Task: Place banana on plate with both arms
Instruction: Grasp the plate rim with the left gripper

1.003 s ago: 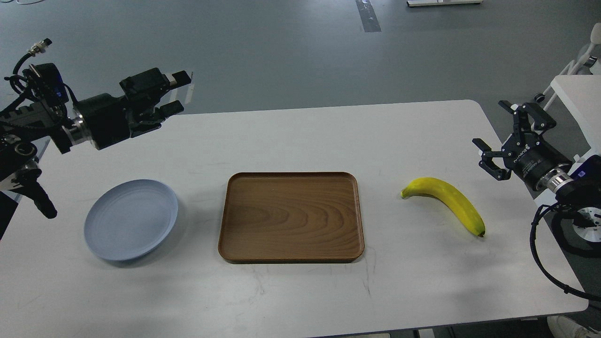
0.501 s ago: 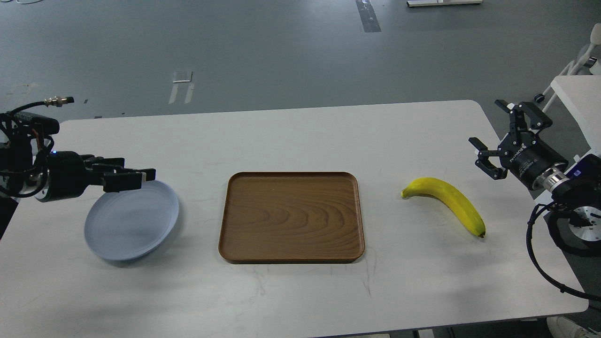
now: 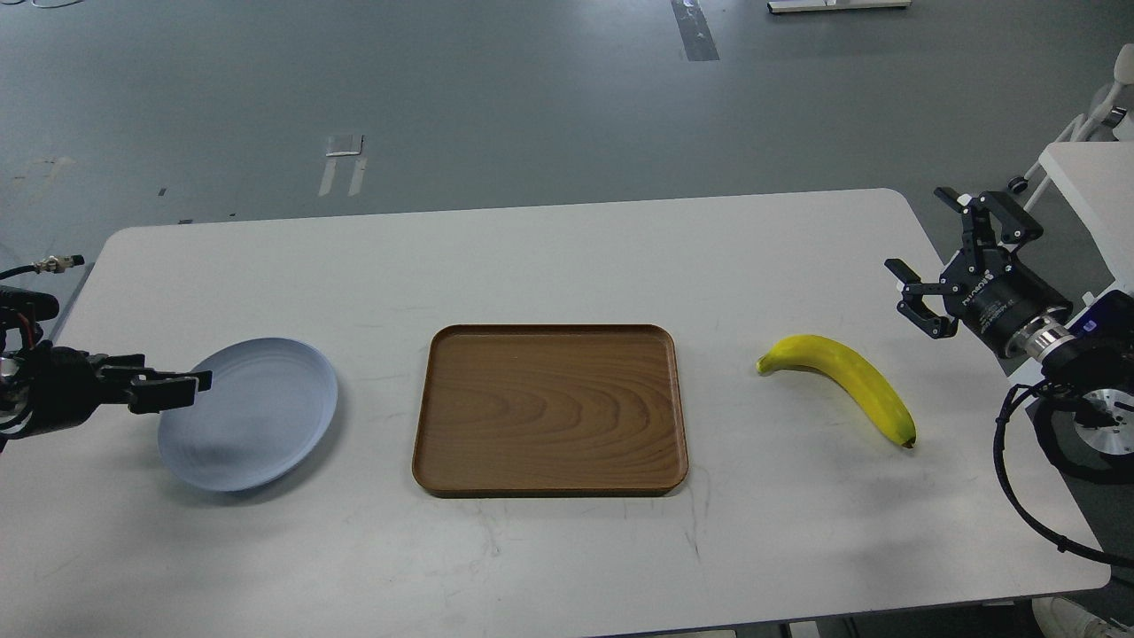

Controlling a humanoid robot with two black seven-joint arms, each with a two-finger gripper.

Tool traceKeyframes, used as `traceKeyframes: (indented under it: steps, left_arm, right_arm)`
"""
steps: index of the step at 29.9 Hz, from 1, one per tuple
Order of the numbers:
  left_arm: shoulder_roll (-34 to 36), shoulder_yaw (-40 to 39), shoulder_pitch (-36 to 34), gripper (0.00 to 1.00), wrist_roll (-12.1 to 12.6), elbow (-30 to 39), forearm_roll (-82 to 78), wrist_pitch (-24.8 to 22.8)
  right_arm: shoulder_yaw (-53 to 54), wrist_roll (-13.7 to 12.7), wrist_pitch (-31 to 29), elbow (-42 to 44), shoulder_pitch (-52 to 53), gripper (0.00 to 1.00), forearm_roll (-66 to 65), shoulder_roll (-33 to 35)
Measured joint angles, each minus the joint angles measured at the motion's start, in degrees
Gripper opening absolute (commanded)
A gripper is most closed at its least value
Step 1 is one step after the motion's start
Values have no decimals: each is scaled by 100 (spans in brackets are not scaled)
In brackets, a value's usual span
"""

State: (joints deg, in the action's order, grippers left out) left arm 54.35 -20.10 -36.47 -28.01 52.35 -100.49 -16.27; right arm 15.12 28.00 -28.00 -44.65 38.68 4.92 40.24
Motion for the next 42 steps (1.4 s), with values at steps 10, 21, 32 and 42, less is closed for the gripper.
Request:
traceKeyframes:
  steps: [10, 21, 32, 42]
  left_arm:
    - [-288, 5, 160, 92, 2, -558, 125, 42]
    - [-376, 6, 337, 52, 2, -695, 150, 43]
    - [-389, 6, 342, 0, 2, -700, 327, 38]
    - [-391, -4, 252, 0, 1, -644, 389, 11]
  right_arm:
    - [4, 0, 0, -17, -1, 100, 0, 38]
    - [1, 0, 0, -27, -31, 100, 0, 39]
    - [0, 0, 0, -19, -44, 100, 0, 31]
    - [35, 0, 0, -18, -33, 100, 0, 31]
